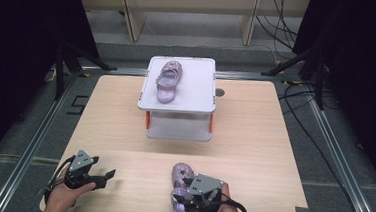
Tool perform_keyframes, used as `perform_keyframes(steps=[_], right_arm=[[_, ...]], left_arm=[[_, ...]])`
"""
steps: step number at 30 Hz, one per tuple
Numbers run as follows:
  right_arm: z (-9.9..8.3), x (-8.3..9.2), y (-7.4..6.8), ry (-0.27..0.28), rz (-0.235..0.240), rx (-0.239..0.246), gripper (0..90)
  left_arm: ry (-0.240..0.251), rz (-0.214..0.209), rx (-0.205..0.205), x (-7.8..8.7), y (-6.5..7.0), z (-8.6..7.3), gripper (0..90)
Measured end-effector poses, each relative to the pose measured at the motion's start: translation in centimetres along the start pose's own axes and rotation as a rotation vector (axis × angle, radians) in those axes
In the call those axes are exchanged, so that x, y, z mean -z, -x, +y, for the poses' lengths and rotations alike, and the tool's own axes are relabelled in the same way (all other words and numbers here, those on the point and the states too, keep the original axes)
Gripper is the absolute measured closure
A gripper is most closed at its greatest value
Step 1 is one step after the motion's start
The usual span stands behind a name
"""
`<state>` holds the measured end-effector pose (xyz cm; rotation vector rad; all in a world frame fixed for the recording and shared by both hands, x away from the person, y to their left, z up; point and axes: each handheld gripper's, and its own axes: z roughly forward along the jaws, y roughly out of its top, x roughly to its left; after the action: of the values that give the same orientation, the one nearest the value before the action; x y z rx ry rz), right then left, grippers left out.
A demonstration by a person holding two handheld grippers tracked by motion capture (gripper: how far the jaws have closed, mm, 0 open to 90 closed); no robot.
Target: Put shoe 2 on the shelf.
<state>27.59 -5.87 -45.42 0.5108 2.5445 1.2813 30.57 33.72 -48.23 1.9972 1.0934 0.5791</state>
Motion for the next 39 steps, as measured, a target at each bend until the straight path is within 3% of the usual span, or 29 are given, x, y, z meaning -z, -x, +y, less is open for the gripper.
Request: perform_keyframes(steps=[1, 2, 4, 5, 13, 14, 17, 20, 24, 25, 30, 36, 37, 39], right_arm=[[0.0, -0.2, 0.0, 0.005, -0.015, 0.017, 45.2], [0.0, -0.2, -0.2, -0.003, -0.002, -0.002, 45.3], [0.0, -0.3, -0.3, -0.004, -0.015, 0.009, 46.2], [0.0, -0.3, -0.3, -0.003, -0.018, 0.01, 46.2], [0.0, -0.5, -0.2, -0.003, -0.048, 0.027, 48.5], [0.0, -0.5, -0.3, -0.007, -0.052, 0.034, 48.6], [0.0, -0.6, -0.4, -0.007, -0.063, 0.039, 49.1], [0.0, -0.5, -0.5, -0.014, -0.071, 0.043, 54.1], [0.0, -0.3, -0.1, -0.012, -0.084, 0.086, 63.2], [0.0, -0.2, -0.1, -0.013, -0.08, 0.088, 65.3], [-0.1, 0.0, -0.1, -0.028, -0.075, 0.109, 74.8], [0.1, 0.9, 0.4, -0.005, -0.081, 0.132, 82.5], [0.2, 1.2, 0.6, 0.006, -0.078, 0.12, 83.0], [0.3, 1.6, 1.0, 0.025, -0.079, 0.111, 83.7]], left_arm=[[0.016, -0.009, 0.018, -0.1, 0.1, 0.0, 17.9], [0.017, -0.007, 0.009, 0.0, 0.1, 0.0, 17.9], [0.018, -0.008, 0.012, 0.0, 0.3, 0.1, 17.9], [0.004, -0.006, -0.019, 0.0, 0.1, 0.2, 17.9], [-0.001, -0.007, -0.023, 0.0, 0.1, 0.1, 17.9], [0.009, -0.01, -0.001, -0.1, 0.2, 0.0, 17.9], [0.014, -0.014, 0.002, -0.1, 0.3, 0.0, 17.9], [0.013, -0.014, 0.003, -0.1, 0.3, 0.0, 17.9], [0.014, -0.014, -0.001, -0.1, 0.2, 0.0, 17.9], [0.003, -0.01, -0.023, 0.0, 0.1, 0.1, 18.0], [0.012, -0.014, 0.002, 0.0, 0.2, 0.1, 18.2], [0.012, -0.014, 0.001, 0.0, 0.3, 0.0, 18.3], [0.002, -0.011, -0.024, 0.0, 0.1, 0.1, 18.3], [0.011, -0.015, 0.002, -0.1, 0.3, 0.0, 18.3]])
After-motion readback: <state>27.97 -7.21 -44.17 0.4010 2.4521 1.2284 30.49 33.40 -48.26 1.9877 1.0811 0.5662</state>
